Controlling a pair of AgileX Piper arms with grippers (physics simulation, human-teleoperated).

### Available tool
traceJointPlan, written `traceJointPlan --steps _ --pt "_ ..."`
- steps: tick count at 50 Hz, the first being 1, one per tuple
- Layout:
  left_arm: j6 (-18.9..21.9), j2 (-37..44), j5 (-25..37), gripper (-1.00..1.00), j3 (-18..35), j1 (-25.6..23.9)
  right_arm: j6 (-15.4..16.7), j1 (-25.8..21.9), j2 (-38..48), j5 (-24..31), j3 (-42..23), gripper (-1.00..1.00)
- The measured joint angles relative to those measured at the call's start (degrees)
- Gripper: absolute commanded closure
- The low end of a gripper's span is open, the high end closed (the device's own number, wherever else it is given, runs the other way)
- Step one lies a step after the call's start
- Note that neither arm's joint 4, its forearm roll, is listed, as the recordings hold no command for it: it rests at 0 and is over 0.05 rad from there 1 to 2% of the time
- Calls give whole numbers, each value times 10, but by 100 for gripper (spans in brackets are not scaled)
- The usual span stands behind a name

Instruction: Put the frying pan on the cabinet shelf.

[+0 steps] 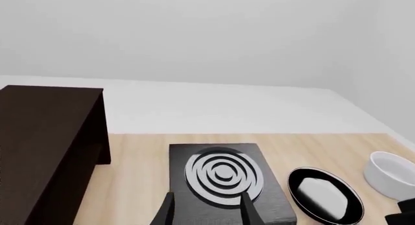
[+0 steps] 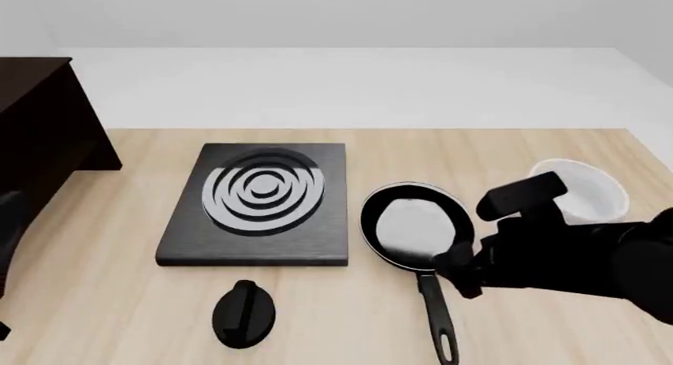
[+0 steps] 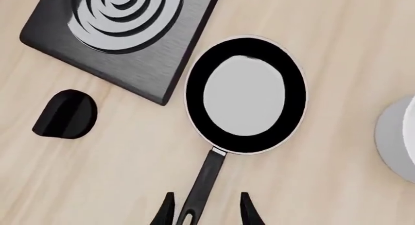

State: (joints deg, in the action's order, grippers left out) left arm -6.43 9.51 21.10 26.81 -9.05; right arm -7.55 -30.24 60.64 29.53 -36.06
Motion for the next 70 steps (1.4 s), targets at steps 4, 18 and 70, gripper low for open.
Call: traceJointPlan --steps 4,18,70 --pt "2 0 0 -100 0 0 -5 -4 9 -12 7 -100" --pt "7 1 0 -100 -2 -1 -19 -17 39 -55 39 -100" --pt "7 -4 -5 -100 -11 -2 -54 -44 159 -219 143 -100"
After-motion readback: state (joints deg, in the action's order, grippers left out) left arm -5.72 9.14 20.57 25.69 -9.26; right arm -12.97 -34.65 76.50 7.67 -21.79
